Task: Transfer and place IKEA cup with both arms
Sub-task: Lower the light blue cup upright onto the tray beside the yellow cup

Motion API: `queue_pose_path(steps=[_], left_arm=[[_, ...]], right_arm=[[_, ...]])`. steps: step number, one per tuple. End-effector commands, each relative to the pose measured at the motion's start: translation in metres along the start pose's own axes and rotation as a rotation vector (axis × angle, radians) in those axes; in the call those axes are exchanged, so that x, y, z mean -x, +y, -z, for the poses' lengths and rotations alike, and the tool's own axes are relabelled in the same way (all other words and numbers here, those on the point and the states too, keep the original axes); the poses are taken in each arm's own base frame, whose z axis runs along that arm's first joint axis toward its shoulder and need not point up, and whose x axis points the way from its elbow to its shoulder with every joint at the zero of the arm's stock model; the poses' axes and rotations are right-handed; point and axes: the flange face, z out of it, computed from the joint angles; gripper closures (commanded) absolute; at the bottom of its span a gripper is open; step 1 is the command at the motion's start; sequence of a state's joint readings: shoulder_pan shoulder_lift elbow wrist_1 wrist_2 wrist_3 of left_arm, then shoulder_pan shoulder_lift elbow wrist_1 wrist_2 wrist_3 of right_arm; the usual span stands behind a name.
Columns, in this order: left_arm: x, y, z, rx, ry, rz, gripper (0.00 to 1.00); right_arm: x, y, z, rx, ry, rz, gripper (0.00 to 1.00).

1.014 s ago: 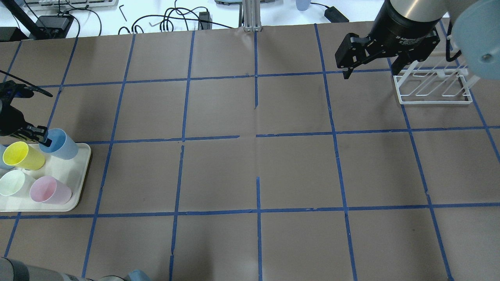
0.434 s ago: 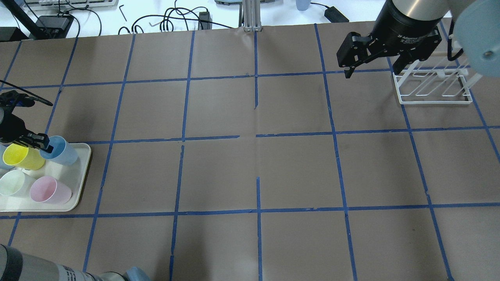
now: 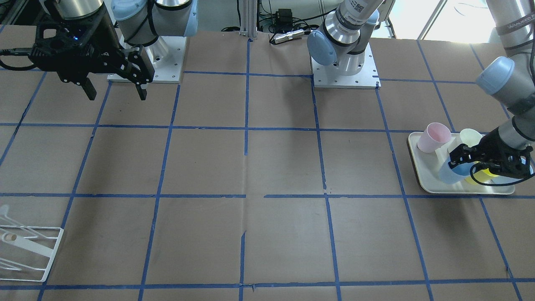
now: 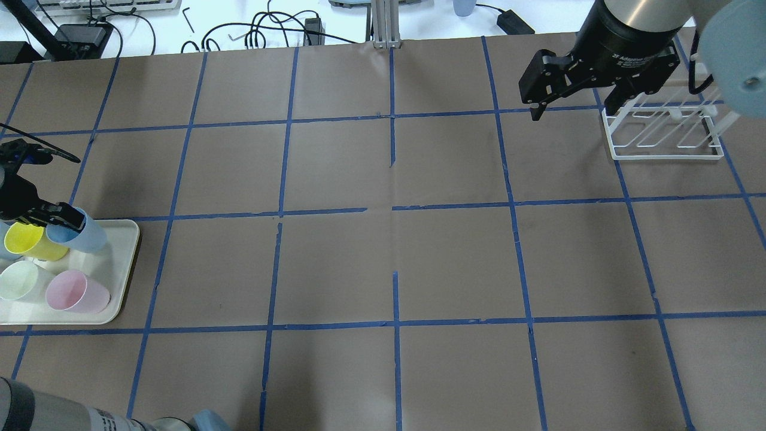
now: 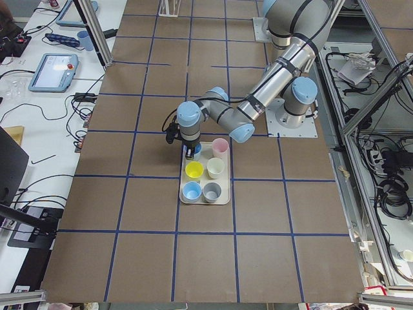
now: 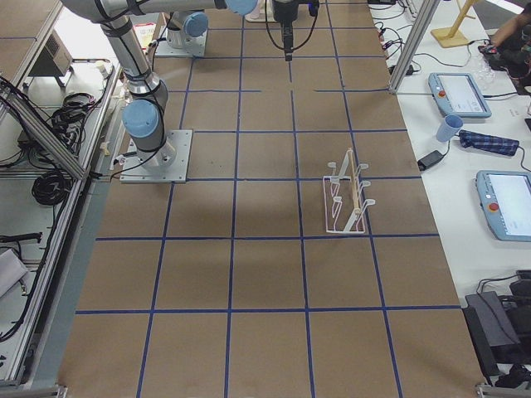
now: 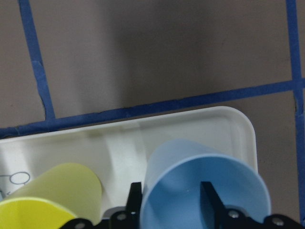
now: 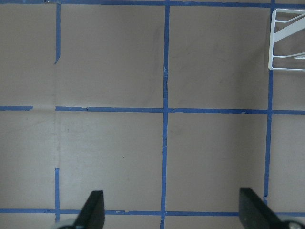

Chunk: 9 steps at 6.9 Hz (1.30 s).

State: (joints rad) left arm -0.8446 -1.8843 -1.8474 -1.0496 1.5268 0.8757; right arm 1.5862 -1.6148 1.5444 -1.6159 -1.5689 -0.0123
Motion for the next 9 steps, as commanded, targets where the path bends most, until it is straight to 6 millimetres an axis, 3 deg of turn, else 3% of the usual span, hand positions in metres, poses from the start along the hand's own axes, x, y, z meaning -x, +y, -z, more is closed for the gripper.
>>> queue_pose_path(steps=[1,7,9], left_arm=[[-0.002,0.001,-0.005,0.014,0.024,0.0,0.17],[0.004,-0.006,0.009,0.008,0.039,0.004,0.17],[-0.009,-0.009,0.037,-0.002,0.025,-0.001,0.15]], right_arm=[[0.0,0.0,0.001,-0.004,-0.001,0.002,0.0],[0.001,0.0,0.002,-0.004,-0.001,0.001,0.0],[0.001,0.0,0.002,-0.004,-0.003,0.002,0.0]])
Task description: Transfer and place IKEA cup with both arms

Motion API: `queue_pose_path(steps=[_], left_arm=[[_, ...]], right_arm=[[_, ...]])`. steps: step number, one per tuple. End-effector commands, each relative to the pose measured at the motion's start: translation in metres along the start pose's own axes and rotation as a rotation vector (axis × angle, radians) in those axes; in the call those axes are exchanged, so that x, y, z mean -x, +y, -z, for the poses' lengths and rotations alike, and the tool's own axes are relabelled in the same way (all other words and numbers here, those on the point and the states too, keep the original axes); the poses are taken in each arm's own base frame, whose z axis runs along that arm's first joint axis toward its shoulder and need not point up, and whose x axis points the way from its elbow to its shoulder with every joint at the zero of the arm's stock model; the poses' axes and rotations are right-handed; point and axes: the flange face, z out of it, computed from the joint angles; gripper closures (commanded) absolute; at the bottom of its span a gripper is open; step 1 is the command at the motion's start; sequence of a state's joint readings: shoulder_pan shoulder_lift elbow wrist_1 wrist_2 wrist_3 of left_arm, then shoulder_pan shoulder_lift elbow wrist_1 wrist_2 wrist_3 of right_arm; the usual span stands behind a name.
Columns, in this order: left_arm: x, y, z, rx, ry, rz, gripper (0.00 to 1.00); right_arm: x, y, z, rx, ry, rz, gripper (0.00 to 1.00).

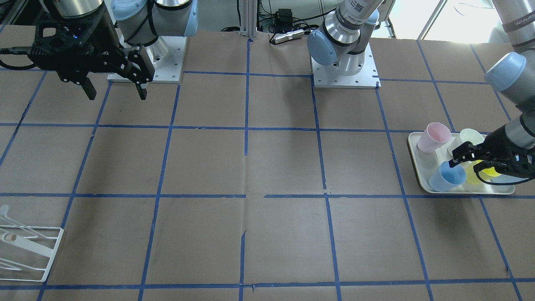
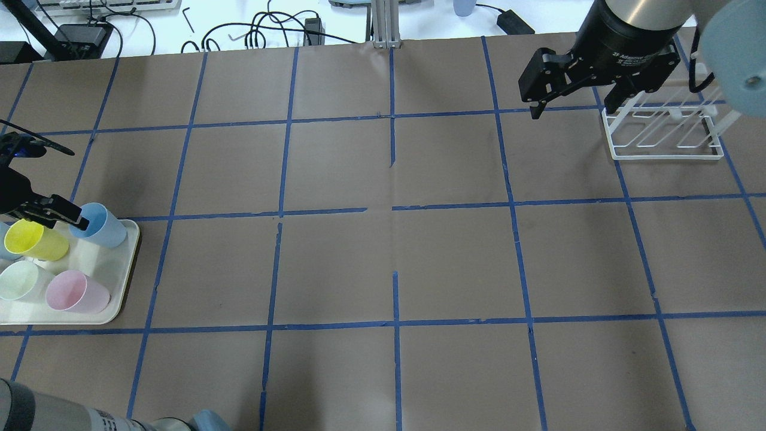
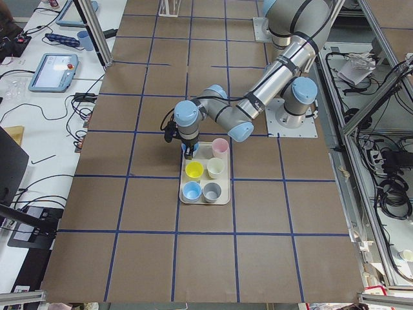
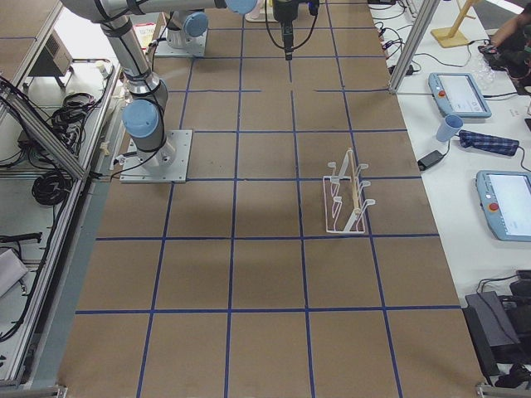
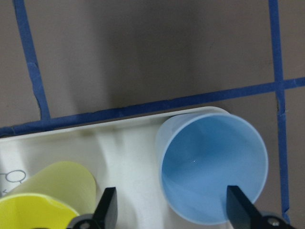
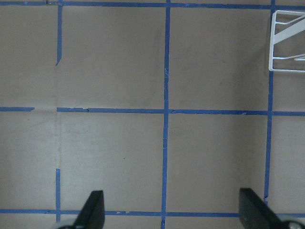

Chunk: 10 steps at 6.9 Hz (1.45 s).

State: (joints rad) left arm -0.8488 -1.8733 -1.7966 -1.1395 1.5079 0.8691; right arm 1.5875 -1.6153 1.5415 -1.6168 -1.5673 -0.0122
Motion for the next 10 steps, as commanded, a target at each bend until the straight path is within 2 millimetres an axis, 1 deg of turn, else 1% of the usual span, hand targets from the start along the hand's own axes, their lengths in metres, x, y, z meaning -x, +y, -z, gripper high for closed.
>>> queue_pose_path(steps=[1,2,3,4,5,6,7,8,9,10], left_arm=[[-0.019,-0.011,0.05,-0.005,-0.003,-0.001,0.09],[-0.064,-0.037,0.091,-0.004,-0.014,-0.001,0.07],[-0.129,-0.066,0.126,-0.024,-0.048,0.03,0.03],[-0.194,-0.081,0.147,-0.026,-0.053,0.094,0.0],[-0.264,-0.079,0.158,-0.048,-0.059,0.138,0.0],[-0.329,-0.07,0.176,-0.08,-0.091,0.072,0.0],[-0.373,-0.054,0.194,-0.111,-0.143,0.035,0.0],[-0.4,-0.046,0.203,-0.139,-0.129,0.039,0.0],[-0.408,-0.043,0.202,-0.136,-0.127,0.03,0.0],[-0.41,-0.037,0.212,-0.105,-0.119,0.034,0.0]], right_arm=[[0.0,0.0,0.0,0.0,-0.001,0.0,0.0],[0.001,0.0,0.001,-0.001,-0.001,0.002,0.0],[0.0,0.0,0.001,-0.001,-0.001,-0.001,0.0],[0.001,0.0,0.001,-0.001,-0.001,0.0,0.0],[0.001,0.0,0.001,-0.003,-0.001,0.0,0.0],[0.001,0.0,0.0,-0.001,-0.001,0.0,0.0],[0.001,0.0,0.0,-0.001,-0.001,0.0,0.0],[0.001,0.0,0.001,-0.004,-0.001,0.0,0.0],[0.001,0.0,0.001,-0.005,-0.003,0.0,0.0],[0.001,0.0,0.0,-0.003,-0.003,0.0,0.0]])
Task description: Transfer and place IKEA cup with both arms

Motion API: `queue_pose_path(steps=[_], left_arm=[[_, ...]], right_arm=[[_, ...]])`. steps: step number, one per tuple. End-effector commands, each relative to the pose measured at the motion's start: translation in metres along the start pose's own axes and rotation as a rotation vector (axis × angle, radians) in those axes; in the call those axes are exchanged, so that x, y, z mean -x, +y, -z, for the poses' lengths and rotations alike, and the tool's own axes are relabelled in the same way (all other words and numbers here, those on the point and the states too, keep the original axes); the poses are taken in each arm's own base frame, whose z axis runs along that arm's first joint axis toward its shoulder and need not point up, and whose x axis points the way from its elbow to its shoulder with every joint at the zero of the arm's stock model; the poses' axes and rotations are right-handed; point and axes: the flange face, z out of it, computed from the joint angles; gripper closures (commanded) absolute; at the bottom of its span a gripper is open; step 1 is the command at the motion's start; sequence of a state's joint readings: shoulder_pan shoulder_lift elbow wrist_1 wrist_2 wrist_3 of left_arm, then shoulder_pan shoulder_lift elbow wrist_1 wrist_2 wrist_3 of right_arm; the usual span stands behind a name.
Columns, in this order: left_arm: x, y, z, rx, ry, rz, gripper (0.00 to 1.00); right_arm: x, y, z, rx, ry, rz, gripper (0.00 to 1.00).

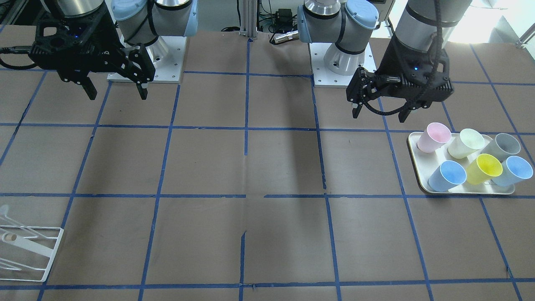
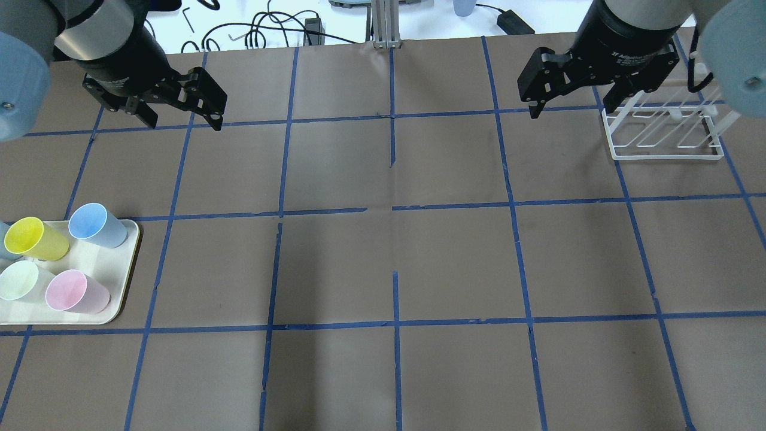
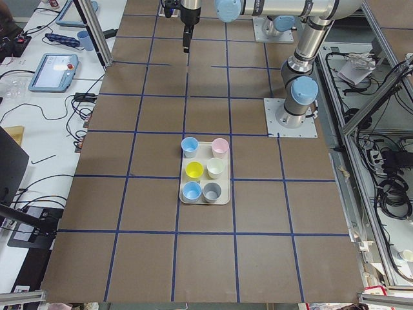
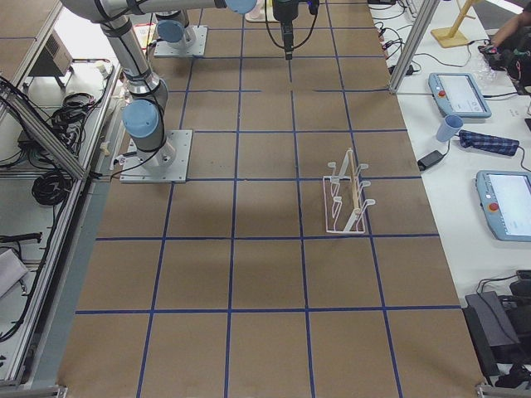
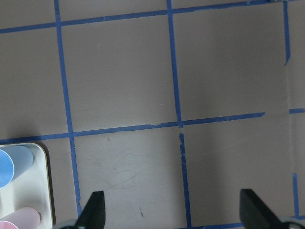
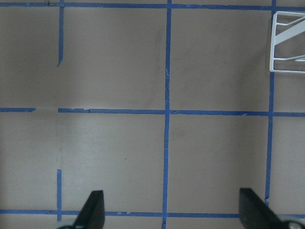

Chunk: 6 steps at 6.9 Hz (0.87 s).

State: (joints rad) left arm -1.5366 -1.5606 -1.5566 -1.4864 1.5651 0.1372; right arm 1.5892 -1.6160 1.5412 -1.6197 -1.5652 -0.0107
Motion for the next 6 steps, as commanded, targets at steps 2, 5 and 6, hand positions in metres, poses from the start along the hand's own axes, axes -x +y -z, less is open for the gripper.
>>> queue_pose_path(steps=[2,5,6], left_arm=[[-0.009,0.015,0.012,0.069,0.013,0.024,0.0],[-0.007,0.012,0.024,0.091,0.038,0.15,0.0],[-0.007,0.015,0.022,0.096,0.039,0.15,0.0]], right_arm=[[-0.001,0.0,-0.001,0.001,0.001,-0.001,0.0],[-0.001,-0.001,-0.001,0.001,-0.002,-0.001,0.0],[-0.001,-0.001,-0.001,0.001,0.0,-0.001,0.0]])
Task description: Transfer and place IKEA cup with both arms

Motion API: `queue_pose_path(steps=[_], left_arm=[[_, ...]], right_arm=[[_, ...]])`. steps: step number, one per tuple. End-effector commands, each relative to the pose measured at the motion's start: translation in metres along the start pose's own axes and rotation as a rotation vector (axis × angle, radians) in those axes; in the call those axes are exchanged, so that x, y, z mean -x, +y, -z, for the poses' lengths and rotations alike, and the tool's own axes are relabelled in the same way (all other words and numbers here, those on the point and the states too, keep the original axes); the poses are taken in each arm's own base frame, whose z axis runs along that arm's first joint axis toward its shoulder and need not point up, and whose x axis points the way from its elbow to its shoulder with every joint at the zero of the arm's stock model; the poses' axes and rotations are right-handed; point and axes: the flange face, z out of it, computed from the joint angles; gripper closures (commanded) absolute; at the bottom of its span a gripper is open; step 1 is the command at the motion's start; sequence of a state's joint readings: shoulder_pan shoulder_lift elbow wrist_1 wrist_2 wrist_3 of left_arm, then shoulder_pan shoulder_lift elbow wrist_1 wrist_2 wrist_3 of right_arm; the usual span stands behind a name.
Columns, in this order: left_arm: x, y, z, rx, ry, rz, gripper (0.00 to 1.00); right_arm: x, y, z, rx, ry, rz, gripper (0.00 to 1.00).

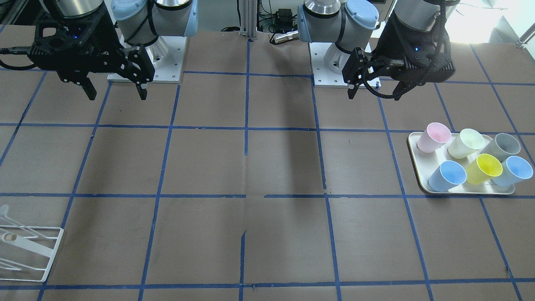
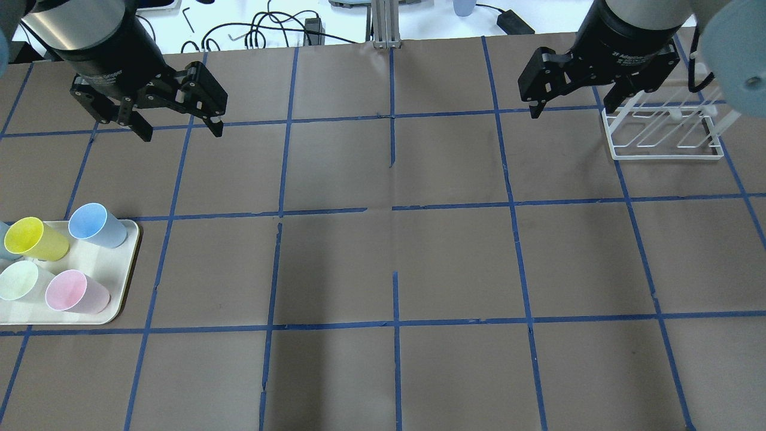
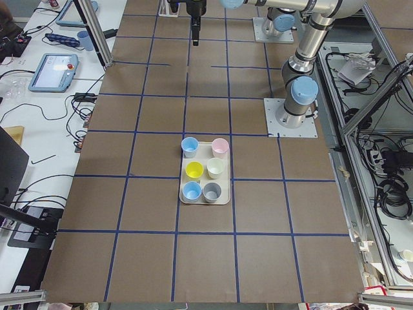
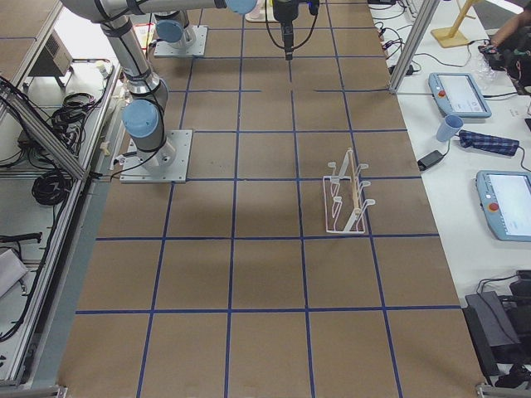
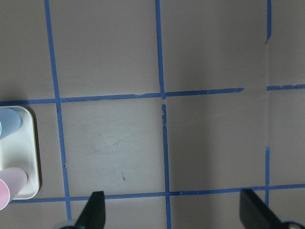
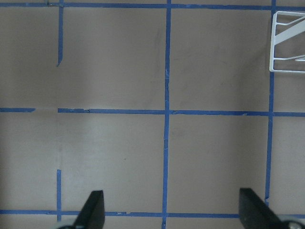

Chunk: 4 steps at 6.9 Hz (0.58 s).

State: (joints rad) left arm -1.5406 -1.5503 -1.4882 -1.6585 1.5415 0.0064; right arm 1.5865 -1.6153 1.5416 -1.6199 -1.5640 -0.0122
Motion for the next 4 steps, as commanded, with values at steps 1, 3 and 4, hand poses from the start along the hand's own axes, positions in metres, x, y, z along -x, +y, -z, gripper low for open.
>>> queue_pose_path(steps=[1,3,4], left_arm=[[-0.0011,0.0048,-0.0012,0.005,0.006,0.019,0.0],[-0.0011,0.0038,0.0004,-0.006,0.006,0.017,0.0],[-0.001,0.0046,0.0003,-0.004,0.004,0.017,0.0]], right_arm=[[-0.0002,0.0001,-0.0002,0.002,0.001,0.0,0.0],[-0.0011,0.0001,-0.0003,0.003,0.002,-0.002,0.0],[-0.0019,-0.0003,-0.0002,0.002,0.003,-0.003,0.0]])
